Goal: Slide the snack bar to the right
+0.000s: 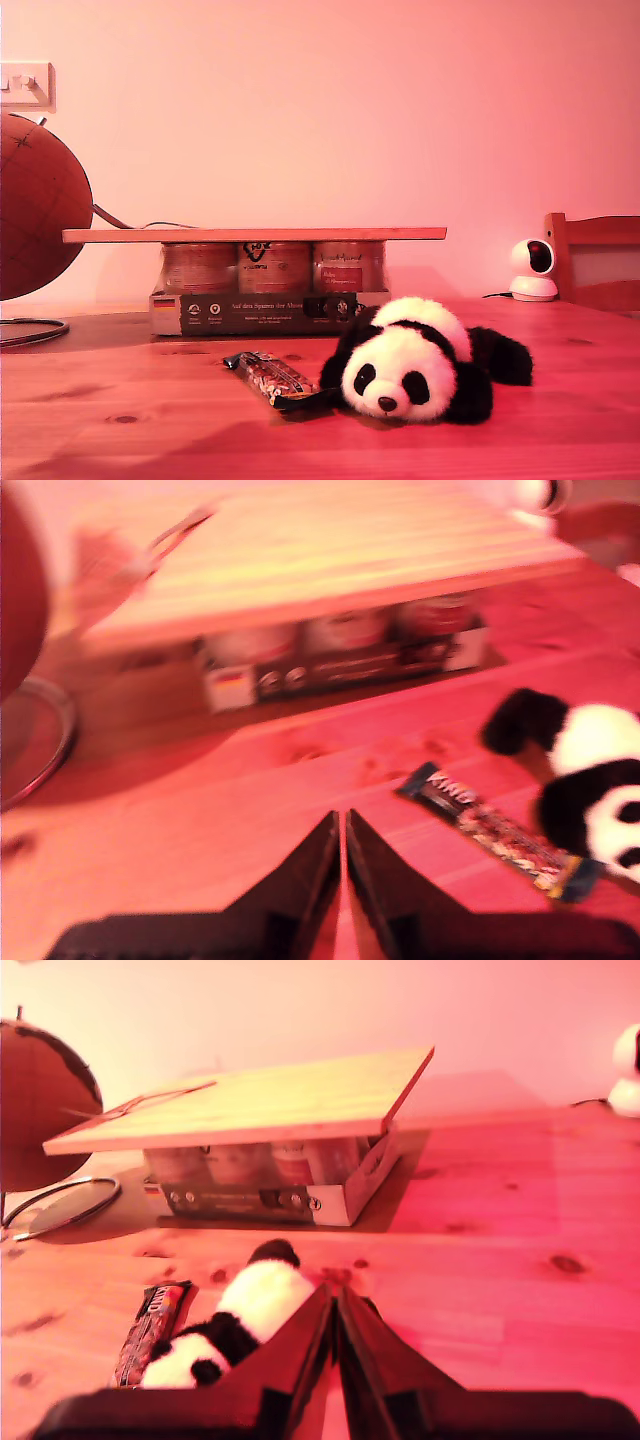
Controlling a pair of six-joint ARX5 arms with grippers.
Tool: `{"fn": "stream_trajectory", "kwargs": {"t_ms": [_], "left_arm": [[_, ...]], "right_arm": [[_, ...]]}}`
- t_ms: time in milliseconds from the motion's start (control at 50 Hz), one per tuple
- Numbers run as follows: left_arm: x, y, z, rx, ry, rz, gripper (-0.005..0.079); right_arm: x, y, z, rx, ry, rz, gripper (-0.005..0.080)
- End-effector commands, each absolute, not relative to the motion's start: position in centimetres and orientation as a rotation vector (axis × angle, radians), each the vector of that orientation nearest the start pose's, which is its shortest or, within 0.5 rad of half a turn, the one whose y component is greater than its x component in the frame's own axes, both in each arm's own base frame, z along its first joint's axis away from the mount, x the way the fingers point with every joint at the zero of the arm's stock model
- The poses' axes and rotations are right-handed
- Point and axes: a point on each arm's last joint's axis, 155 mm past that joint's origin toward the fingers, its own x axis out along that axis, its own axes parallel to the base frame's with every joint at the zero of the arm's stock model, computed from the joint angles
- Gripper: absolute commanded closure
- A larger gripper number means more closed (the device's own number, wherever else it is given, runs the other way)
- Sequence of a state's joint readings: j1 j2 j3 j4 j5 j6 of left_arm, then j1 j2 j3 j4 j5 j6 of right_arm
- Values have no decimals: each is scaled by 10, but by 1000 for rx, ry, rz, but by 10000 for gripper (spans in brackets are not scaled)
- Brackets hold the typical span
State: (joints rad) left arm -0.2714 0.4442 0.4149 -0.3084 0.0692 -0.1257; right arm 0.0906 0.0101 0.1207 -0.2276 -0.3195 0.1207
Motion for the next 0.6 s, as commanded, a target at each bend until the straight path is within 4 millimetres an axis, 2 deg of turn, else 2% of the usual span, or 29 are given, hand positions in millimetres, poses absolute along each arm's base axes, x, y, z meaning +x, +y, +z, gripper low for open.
{"fn": "stream_trajectory", "kwargs": {"t_ms": [0,220,360,580], "left_arm": [[250,-78,188,-127,328,-294,762],[242,-60,187,-173,255,-225,762],[237,-58,201,-155,189,-229,761],[234,-58,208,-164,162,-233,761]], "right_arm": [[227,80,170,115,129,413,764],[225,84,170,95,125,440,764],[225,84,170,95,126,439,764],[222,83,152,105,201,435,764]]}}
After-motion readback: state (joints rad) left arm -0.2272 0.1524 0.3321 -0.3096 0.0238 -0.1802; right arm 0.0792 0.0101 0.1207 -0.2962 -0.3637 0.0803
